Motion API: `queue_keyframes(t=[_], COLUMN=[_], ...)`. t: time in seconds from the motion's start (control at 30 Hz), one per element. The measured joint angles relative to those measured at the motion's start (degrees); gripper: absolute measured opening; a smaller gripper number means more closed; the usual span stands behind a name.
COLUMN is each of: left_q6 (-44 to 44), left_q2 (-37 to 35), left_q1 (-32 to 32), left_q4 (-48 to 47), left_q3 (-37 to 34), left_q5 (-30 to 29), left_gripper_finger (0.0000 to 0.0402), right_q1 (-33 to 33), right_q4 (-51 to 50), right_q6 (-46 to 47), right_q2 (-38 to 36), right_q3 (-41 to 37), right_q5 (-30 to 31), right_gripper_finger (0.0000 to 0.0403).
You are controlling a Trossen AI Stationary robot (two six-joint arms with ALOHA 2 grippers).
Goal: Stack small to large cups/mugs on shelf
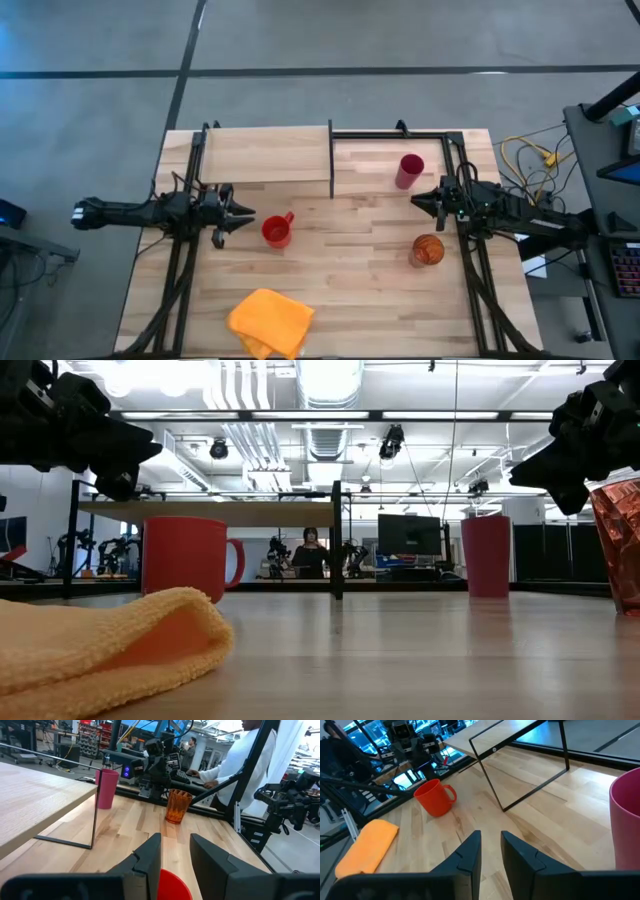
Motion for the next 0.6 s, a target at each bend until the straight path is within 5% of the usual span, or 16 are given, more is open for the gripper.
queue_keyframes(t=[0.6], left_q6=[0.0], left_q2=[0.01], left_q1=[0.0], left_q4=[0.0], left_q3=[0.02], left_q5=[0.39], left_gripper_finger=[0.0089], right_q1=[0.0], right_q4=[0.02], right_q6=[0.0], right_q2=[-0.01], right_q3=[0.0], right_q5=[0.02], right_gripper_finger=[0.0068])
